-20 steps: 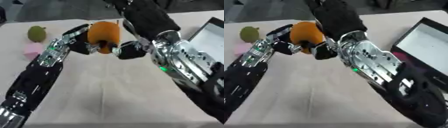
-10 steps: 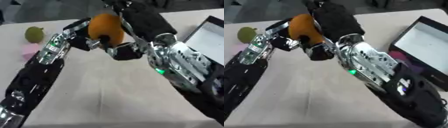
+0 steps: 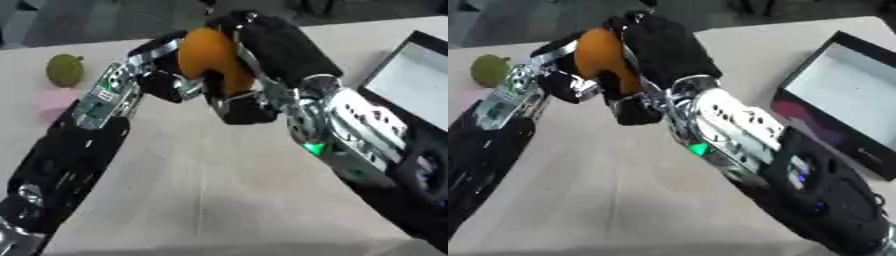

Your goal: Pick up the objects with one hand, pass them to the other hand, and then place them into the box on the other side of the table.

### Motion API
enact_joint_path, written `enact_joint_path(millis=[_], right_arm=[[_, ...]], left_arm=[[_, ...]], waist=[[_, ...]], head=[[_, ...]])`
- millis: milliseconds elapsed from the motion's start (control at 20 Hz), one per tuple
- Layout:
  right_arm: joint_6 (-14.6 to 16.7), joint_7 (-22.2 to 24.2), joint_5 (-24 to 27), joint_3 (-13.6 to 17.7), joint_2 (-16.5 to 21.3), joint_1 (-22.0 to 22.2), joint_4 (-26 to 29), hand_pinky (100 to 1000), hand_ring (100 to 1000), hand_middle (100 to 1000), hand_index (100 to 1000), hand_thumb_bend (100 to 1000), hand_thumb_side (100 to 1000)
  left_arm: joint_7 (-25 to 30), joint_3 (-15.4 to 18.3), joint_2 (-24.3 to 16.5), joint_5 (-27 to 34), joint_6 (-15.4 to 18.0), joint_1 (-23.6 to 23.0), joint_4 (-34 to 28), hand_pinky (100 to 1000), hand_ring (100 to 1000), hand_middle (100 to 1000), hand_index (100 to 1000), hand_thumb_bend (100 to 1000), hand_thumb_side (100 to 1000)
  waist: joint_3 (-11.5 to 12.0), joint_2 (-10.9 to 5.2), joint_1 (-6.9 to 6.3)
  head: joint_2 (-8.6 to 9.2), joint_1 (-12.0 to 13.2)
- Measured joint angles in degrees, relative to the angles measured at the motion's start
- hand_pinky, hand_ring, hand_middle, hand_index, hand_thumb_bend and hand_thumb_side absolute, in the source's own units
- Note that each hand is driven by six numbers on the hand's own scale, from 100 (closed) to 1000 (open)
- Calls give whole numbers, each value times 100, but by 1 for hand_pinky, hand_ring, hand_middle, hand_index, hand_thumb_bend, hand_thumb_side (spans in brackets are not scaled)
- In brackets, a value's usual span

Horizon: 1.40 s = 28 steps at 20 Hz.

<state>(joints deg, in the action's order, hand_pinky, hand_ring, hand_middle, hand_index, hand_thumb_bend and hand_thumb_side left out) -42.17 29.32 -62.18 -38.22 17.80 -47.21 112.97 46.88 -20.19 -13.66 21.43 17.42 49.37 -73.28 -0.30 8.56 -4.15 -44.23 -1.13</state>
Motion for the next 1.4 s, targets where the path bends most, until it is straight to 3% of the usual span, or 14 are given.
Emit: enact_joint_path(millis=[100,250,550,900,1200,1400], right_arm=[[-53,-53,1,0,0,0,3,746,616,487,559,100,100],[-158,-158,0,-1,0,6,6,704,531,397,464,100,100],[-345,-330,28,1,36,34,-21,597,395,214,335,100,243],[-406,-390,79,4,109,54,-83,483,278,143,292,100,281],[-429,-414,99,45,111,53,-81,468,252,133,285,100,280],[-442,-427,96,80,114,52,-38,471,248,129,282,100,288]], left_arm=[[-9,-1,0,-10,9,-2,0,594,447,433,522,100,283],[-43,-1,1,-80,43,-4,11,599,456,445,536,100,301],[-213,5,2,-379,213,-86,196,639,513,506,615,100,598],[-596,-36,-53,-680,596,-305,386,682,582,580,698,100,811],[-638,-62,-232,-375,638,-465,68,693,612,619,738,100,847],[-463,163,-380,-77,463,-554,-79,693,635,652,760,100,873]], waist=[[-2,0,0],[-5,0,0],[-13,0,-2],[-20,7,-3],[-4,9,-1],[20,9,2]], head=[[0,0],[0,1],[0,1],[0,-33],[0,-77],[0,-108]])
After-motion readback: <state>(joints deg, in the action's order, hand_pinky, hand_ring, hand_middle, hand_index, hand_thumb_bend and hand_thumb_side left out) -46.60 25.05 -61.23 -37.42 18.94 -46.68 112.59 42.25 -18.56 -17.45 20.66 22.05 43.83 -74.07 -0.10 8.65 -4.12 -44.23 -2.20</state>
